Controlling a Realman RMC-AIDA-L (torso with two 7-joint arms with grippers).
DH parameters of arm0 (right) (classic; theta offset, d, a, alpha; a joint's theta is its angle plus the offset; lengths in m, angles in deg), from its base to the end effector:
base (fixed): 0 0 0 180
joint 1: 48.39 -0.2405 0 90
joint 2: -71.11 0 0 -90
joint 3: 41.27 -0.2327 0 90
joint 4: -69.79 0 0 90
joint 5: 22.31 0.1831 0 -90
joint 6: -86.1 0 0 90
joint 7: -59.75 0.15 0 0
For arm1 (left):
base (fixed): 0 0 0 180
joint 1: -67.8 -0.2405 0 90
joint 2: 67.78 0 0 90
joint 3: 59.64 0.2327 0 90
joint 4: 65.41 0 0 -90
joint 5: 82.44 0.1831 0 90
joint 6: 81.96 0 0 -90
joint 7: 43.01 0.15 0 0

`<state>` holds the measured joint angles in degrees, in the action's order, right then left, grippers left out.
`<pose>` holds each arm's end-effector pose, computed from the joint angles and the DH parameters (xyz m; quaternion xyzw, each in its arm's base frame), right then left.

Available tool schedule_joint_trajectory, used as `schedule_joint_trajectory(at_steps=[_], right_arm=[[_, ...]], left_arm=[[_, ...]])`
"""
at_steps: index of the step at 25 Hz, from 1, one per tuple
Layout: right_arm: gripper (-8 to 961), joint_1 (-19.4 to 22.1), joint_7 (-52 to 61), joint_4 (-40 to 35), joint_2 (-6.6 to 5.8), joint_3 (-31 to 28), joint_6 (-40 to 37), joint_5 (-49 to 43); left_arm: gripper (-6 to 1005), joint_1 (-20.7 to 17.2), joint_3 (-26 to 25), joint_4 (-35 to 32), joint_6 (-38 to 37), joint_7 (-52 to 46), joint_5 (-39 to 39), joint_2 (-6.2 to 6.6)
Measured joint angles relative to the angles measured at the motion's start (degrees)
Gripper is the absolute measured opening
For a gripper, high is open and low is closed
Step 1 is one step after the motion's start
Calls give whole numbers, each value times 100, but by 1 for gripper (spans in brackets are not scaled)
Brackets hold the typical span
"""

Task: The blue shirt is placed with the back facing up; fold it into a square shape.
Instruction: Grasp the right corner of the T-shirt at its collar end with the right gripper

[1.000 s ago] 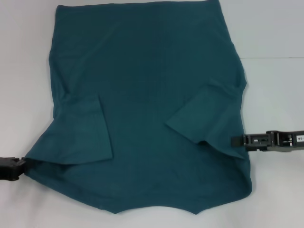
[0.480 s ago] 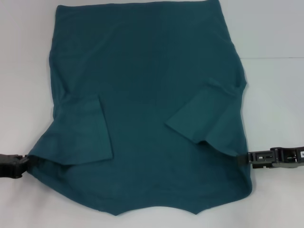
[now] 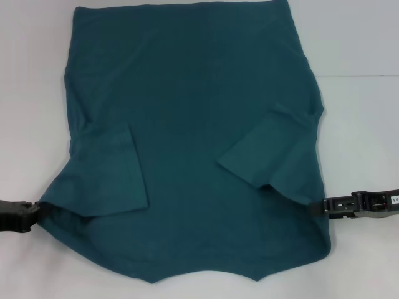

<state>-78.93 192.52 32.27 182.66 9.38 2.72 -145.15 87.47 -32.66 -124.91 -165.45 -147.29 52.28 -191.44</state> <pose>0.2710 0.3041 0.0227 -0.7899 0.5988 0.1047 0.0811 -0.3132 0.2696 0.0536 -0.8388 -0.4560 -0.1146 0.2744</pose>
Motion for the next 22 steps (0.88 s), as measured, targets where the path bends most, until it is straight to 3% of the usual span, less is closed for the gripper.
schedule_joint_trajectory(at_steps=[3,8,13,19,22], right_arm=[[815,-45,160,-110,34,38,38,-232],[579,-148,479,-388,184,40,38,-821],[468,-181,641,-761,354,3,15,-1102],[335,-192,752,-850,389,28,59,-1175],[190,-198,755,-876,398,33,77,-1188]], left_arm=[[-2,11,0,0,0,1,0,0],[-1,37,-2,0,1,13,0,0],[-1,48,-1,7,3,21,0,0],[-2,46,-3,9,9,22,1,0],[-2,45,-6,9,9,22,1,0]])
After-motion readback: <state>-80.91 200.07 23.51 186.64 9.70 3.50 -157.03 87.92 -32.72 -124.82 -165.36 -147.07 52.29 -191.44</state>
